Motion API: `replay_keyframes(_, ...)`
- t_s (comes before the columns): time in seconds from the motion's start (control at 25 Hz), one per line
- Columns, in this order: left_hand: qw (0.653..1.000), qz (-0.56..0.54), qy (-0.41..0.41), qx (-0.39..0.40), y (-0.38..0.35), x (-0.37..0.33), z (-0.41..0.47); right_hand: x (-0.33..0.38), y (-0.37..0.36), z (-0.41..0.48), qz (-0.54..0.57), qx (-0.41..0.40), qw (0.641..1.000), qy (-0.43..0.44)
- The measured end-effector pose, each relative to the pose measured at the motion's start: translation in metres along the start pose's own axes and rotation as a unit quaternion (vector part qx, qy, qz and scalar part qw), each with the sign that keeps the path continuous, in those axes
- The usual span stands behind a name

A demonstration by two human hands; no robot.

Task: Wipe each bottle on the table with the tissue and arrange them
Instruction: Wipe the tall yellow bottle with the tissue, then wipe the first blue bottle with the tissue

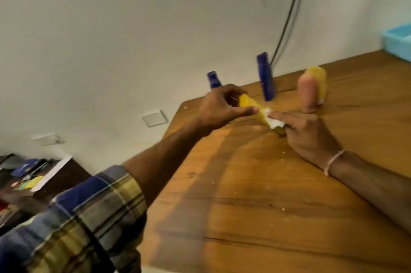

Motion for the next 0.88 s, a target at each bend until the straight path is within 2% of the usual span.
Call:
replay_keyframes(0.16,0.998,0.014,-0.005,0.055,-0.006,-0.027,0.048,-0.018,0.008,0.005,0.071,-0.008,0.996,-0.049)
replay_keyframes(0.28,0.995,0.065,-0.016,0.078,-0.012,-0.04,0.079,-0.026,0.01,0.002,0.085,-0.02,0.993,-0.083)
replay_keyframes(0.52,0.994,0.108,-0.028,0.014,-0.022,-0.051,0.108,-0.03,0.016,-0.001,0.096,-0.031,0.988,-0.116)
replay_keyframes(0.88,0.995,0.094,-0.018,0.023,-0.027,-0.042,0.107,-0.04,0.013,-0.002,0.093,-0.037,0.986,-0.137)
Point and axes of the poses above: each hand's wrist, its own z-axis towards the middle knuckle, its own y-axis out of the back of the hand, x = y × z, the point moved 10 cm from there along z, towards the middle knuckle, and after that the axes turned 5 degrees about z, right-handed, at the moved point
